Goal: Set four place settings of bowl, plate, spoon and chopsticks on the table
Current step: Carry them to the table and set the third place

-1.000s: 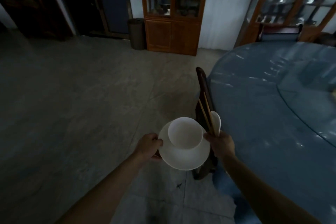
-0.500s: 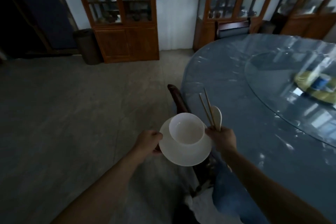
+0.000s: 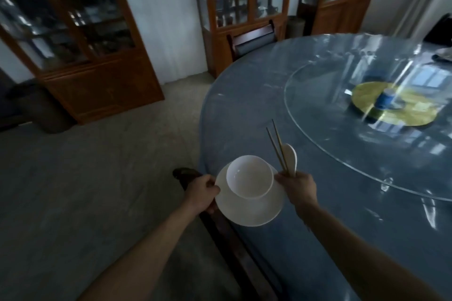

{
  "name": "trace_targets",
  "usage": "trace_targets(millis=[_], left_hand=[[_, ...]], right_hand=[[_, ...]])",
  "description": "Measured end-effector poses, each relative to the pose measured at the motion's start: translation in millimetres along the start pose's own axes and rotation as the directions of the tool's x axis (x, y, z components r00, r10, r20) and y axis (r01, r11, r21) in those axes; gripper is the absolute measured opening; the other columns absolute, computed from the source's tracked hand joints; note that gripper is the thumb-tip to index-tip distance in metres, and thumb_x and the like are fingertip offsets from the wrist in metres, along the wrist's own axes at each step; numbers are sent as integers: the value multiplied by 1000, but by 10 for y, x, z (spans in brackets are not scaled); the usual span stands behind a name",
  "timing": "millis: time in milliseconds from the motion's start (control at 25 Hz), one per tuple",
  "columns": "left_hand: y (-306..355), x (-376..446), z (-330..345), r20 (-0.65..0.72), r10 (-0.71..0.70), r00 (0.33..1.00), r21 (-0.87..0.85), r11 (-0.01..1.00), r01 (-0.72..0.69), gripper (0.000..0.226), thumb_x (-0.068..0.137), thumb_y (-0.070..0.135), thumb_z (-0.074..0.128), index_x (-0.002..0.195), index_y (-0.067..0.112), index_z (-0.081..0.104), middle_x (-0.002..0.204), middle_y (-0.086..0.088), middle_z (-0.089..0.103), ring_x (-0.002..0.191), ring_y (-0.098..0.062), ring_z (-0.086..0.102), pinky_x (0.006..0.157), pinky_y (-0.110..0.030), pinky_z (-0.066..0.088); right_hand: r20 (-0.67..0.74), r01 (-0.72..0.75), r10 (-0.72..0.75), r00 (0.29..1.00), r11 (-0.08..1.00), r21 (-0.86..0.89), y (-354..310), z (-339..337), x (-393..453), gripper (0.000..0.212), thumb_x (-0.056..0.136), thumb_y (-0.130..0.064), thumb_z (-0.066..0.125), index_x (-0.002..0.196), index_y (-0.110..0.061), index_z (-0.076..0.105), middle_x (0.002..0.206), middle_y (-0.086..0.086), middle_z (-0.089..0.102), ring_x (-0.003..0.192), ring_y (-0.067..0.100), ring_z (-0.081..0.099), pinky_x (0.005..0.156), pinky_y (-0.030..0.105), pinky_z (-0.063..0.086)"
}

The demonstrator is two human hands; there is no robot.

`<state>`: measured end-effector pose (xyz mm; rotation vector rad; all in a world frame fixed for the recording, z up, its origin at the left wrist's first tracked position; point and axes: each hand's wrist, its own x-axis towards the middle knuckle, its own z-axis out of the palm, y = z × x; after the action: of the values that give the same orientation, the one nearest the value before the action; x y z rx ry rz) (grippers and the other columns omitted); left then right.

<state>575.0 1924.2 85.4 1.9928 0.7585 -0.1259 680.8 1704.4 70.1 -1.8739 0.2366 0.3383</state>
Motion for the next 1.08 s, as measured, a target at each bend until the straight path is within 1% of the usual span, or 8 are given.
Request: trace_targets(millis=[160,320,400,480,600,720,880,1080], left_hand=[[195,523,71,128,22,992,105,994,-35,6,88,12,54,93,12,57,88,-15,69,63,-25,67,44,-27,51],[253,1089,182,278,56,959,211,970,-117,4,87,11,55,91,13,54,80,-17,70,65,-36,68,50,-36,54],[248,1385,244,357,43,933,255,957,-141,6,87,11,56,92,14,53,74,-15,70,58,-32,66,51,-35,54],[220,1649,292,438,29,898,285,943,-170,8,87,10,56,93,14,52,68,-13,69,53,-23,64,49,-32,52],[171,1969,378,539,-7,842,324,925,-199,9,86,8,55,94,11,54,65,-10,70,49,-17,63,46,-29,50],[112,2193,465,598,-34,801,362,903,-231,8,84,9,53,91,13,54,66,-11,71,50,-18,64,44,-26,47],[47,2399,604,661,-59,748,395,875,-280,9,86,9,54,86,18,52,65,-10,71,54,-19,67,44,-28,49],[52,2545,686,710,-87,698,419,850,-320,8,87,8,53,88,16,52,68,-10,72,60,-22,70,49,-29,53]], right_hand=[[-91,-47,46,995,999,-9,-9,21,331,9,79,-21,75,85,-15,75,80,7,70,75,23,66,69,34,53],[-185,-124,119,976,992,-19,109,102,627,11,80,-23,74,88,-16,76,82,7,71,77,24,67,73,37,56],[-234,-174,163,958,985,-24,186,189,770,13,80,-26,73,90,-18,76,84,7,72,79,24,68,76,39,57],[-282,-225,208,937,974,-30,268,292,872,14,79,-28,72,90,-20,76,82,5,73,78,23,68,76,39,58],[-346,-296,263,901,954,-47,359,435,988,15,80,-30,71,89,-18,77,78,5,72,75,23,68,71,38,56],[-390,-378,331,860,925,-49,463,536,1041,16,81,-31,70,86,-17,76,75,6,71,72,24,68,68,38,56],[-444,-473,419,792,881,-13,602,647,1006,18,81,-33,67,85,-17,75,75,6,71,73,23,68,70,40,58],[-505,-535,467,726,845,11,682,736,988,16,83,-35,66,82,-20,72,71,2,68,67,19,66,62,32,53]])
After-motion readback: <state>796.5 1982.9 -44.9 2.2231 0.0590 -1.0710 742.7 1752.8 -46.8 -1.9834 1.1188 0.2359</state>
